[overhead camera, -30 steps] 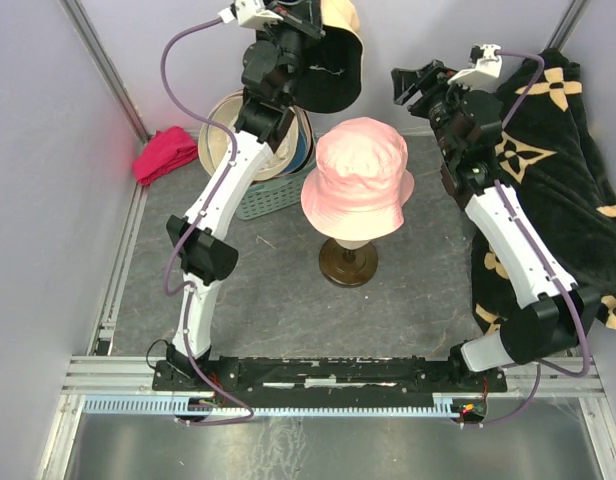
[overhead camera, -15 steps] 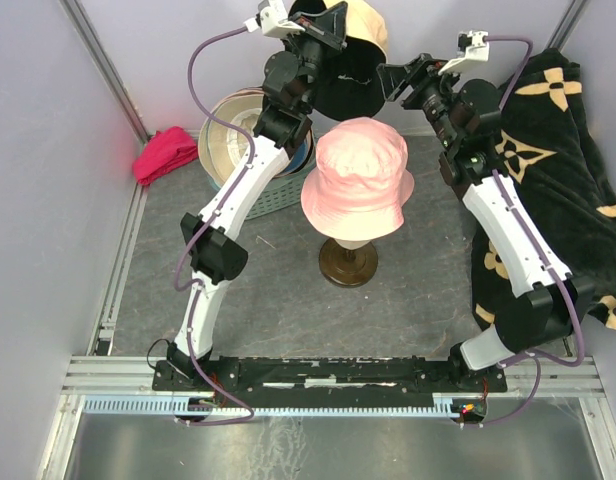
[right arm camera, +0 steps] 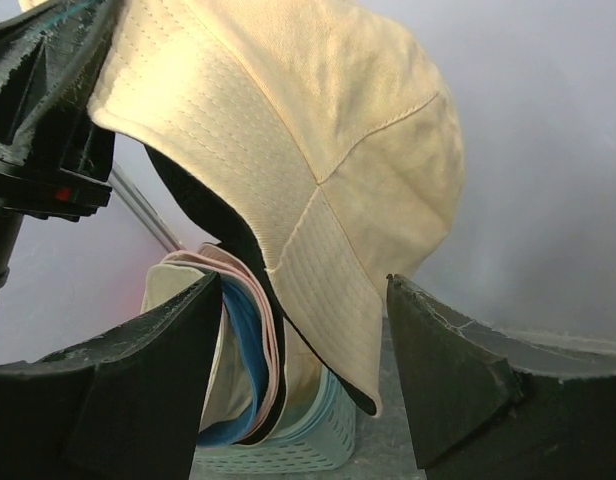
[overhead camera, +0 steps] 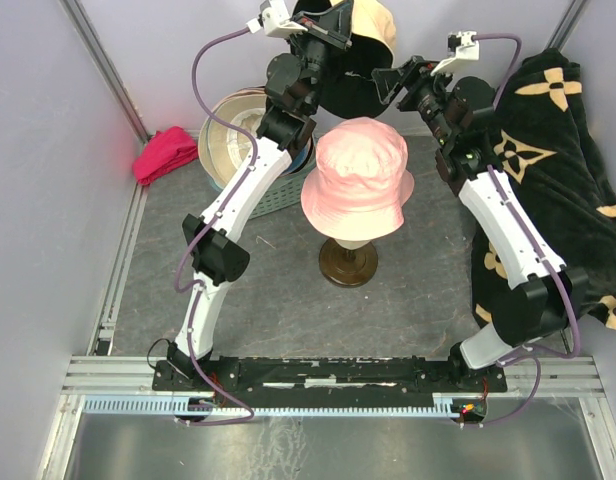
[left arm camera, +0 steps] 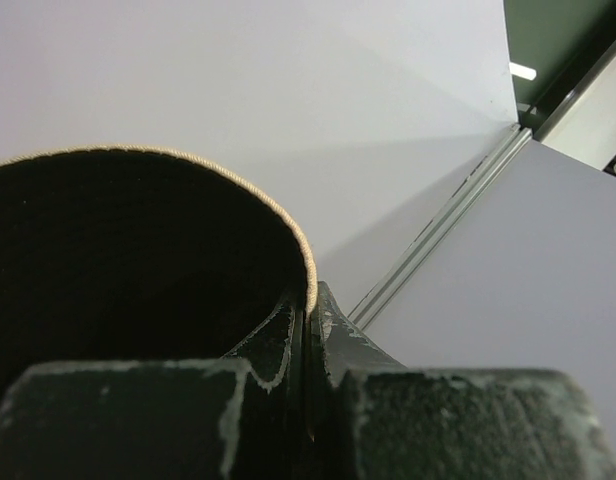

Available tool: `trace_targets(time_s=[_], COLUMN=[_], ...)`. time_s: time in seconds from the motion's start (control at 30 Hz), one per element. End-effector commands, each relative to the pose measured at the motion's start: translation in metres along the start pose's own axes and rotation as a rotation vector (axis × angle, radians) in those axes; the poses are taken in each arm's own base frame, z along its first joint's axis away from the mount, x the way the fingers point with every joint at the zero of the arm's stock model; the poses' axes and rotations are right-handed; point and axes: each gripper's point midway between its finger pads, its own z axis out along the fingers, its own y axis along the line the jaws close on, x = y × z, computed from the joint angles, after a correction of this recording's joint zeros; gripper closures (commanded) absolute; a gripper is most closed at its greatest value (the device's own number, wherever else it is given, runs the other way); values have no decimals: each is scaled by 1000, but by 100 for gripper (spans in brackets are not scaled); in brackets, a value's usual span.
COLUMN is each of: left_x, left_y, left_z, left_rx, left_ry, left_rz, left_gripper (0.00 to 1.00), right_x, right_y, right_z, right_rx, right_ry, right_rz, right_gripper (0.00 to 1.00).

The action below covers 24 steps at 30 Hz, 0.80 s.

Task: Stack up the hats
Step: Stack the hat on the hat.

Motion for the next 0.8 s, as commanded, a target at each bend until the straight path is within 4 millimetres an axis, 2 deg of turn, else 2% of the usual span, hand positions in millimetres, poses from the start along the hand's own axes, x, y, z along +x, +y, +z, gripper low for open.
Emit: trace_targets(time_s=[0.0,0.43,0.63,0.77], left_x=[-42,-67,-71,-70], left_y=[-46,-69,-75,-80], left_z=[0,-4,-5,-7], left_rx=[108,156,172,187], left_ry=[-100,-134,-133,-119], left_rz=[-95,-134,-172,-201], left_gripper=[97,97,97,97], right_x=[-18,7,20,21], right_y=[4,-29,-34,-34], right_z=[2,5,10,13], right_rx=[-16,83,85,76], right_ry=[-43,-6,13,7], right_rz=[-40,-58,-34,-32], right_gripper=[25,26,28,30])
